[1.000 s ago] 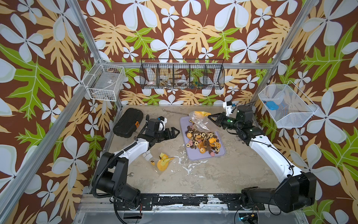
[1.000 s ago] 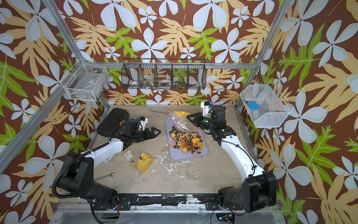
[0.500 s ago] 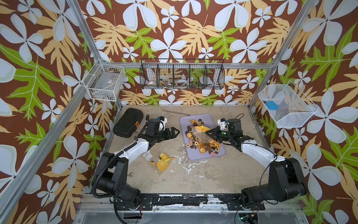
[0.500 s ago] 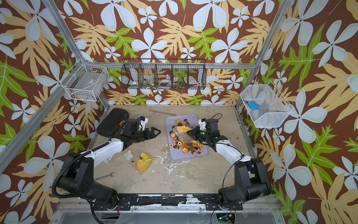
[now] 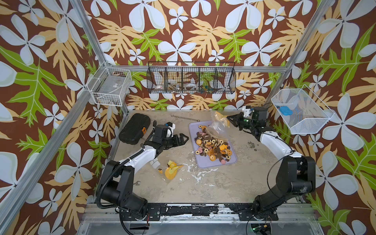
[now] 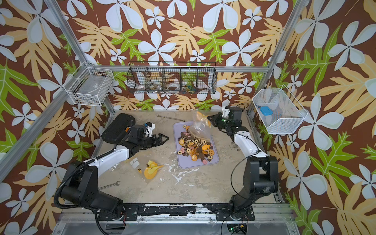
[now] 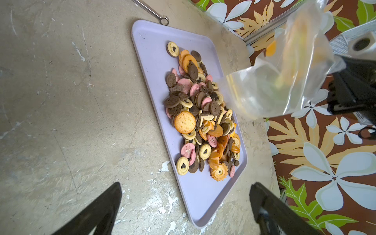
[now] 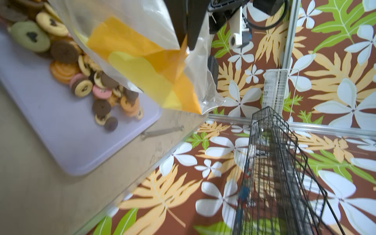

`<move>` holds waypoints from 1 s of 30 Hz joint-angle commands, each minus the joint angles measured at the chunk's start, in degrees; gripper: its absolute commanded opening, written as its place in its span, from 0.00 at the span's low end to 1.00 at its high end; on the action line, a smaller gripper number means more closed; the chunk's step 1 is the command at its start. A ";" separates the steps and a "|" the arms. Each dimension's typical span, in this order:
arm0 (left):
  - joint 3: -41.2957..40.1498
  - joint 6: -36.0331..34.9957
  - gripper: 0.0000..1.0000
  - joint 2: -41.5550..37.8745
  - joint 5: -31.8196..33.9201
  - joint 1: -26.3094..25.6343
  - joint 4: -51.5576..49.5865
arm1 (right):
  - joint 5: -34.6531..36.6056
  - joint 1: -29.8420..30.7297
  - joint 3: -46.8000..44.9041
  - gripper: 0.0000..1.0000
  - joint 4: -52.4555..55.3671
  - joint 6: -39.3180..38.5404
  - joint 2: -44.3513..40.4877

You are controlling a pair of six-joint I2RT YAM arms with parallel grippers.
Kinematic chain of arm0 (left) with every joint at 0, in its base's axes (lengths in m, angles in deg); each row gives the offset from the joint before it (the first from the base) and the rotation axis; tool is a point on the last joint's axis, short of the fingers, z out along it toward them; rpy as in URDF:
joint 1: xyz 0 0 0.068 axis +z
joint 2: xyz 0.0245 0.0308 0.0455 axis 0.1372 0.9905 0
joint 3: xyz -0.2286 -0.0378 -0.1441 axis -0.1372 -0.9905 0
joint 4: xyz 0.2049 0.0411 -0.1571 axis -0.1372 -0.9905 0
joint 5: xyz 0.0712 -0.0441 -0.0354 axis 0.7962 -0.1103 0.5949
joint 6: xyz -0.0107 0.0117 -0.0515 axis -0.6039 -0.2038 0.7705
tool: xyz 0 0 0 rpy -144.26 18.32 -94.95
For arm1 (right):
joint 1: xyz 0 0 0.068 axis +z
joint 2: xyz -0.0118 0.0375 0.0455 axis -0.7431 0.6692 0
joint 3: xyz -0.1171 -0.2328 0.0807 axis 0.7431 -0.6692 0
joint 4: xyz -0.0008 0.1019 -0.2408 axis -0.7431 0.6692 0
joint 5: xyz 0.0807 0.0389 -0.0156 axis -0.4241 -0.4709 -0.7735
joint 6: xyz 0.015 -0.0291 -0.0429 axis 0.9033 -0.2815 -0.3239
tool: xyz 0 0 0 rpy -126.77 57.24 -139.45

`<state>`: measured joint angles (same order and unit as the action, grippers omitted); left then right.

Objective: Pour cookies out of the ziploc bag
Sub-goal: Place the ziploc bag at the center of the board.

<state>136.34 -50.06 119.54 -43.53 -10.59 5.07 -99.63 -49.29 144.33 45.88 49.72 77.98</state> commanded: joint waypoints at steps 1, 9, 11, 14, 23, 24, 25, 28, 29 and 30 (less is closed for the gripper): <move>-0.13 0.32 1.00 -0.58 0.16 -0.08 1.17 | 2.33 -2.37 8.00 0.00 4.85 -3.47 3.95; -0.18 0.97 1.00 -0.52 -0.69 -0.07 2.12 | 6.28 -3.91 3.28 0.00 1.52 -14.81 0.44; -0.14 1.08 1.00 -0.36 -0.95 -0.06 2.30 | 11.13 -3.78 -6.05 0.23 -0.90 -16.34 -3.12; -0.24 1.24 1.00 0.00 -1.18 -0.08 2.42 | 15.56 -2.89 -18.37 0.74 -3.82 -16.77 -7.72; -0.53 1.11 1.00 -0.30 1.71 -0.16 2.12 | 19.78 -0.38 -34.23 1.00 -4.15 -16.50 -21.54; -0.38 1.00 1.00 -0.44 3.59 -0.16 1.32 | 20.12 -0.37 -34.71 1.00 -3.50 -17.46 -22.86; -0.19 0.96 1.00 -0.70 6.13 -0.16 0.32 | 21.22 -0.30 -35.10 1.00 -2.31 -18.92 -24.28; -0.82 -0.79 1.00 -2.79 14.57 -0.07 -0.28 | 28.21 -0.21 -37.04 1.00 0.31 -21.63 -29.58; -1.41 -1.13 1.00 -4.25 17.95 0.01 -0.04 | 30.18 -0.12 -37.96 1.00 0.51 -22.11 -31.42; -2.47 -2.51 1.00 -6.23 22.67 0.24 0.94 | 32.64 -0.13 -38.99 1.00 0.26 -22.93 -33.52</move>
<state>134.83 -49.60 115.84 -33.06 -10.66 4.99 -74.86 -49.51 106.74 45.02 30.33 47.53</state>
